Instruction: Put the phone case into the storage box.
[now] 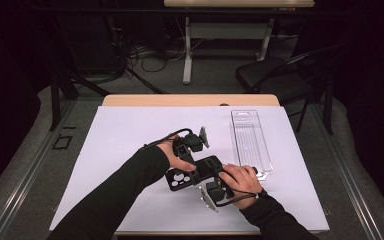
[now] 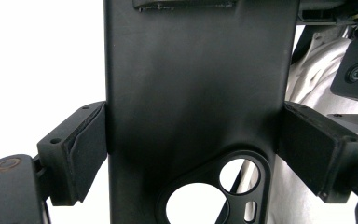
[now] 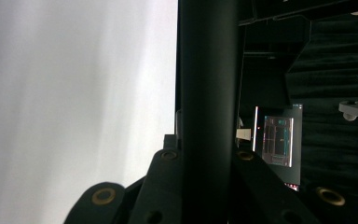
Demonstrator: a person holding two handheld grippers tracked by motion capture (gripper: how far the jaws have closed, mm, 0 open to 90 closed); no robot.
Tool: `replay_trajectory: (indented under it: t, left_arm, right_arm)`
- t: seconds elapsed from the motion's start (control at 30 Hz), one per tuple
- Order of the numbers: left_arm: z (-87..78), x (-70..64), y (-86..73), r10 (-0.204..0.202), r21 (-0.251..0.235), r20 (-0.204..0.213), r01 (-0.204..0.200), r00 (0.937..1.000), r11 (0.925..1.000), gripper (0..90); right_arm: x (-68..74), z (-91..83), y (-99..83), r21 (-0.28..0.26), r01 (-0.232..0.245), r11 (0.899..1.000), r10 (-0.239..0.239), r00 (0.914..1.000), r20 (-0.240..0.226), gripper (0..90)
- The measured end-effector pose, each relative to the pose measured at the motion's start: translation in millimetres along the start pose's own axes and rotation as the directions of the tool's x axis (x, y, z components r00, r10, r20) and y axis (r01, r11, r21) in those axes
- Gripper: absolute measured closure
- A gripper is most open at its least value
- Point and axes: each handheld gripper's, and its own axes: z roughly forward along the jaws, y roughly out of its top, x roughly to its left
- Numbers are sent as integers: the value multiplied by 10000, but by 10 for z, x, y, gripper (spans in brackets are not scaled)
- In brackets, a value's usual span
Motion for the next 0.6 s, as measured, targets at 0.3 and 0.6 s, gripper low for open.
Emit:
replay_trajectory:
  t: [0.3, 0.6]
  left_arm:
    - [-58, -13, -17, 18, -287, -117, -21, 9999, 9996, 125]
    - [-146, -8, -125, -72, -521, -296, 57, 9995, 9986, 128]
  right_arm:
    - [20, 4, -4, 55, 226, 9997, -225, 9997, -114, 886]
    - [24, 9, -8, 15, 276, 9996, -275, 9994, -213, 885]
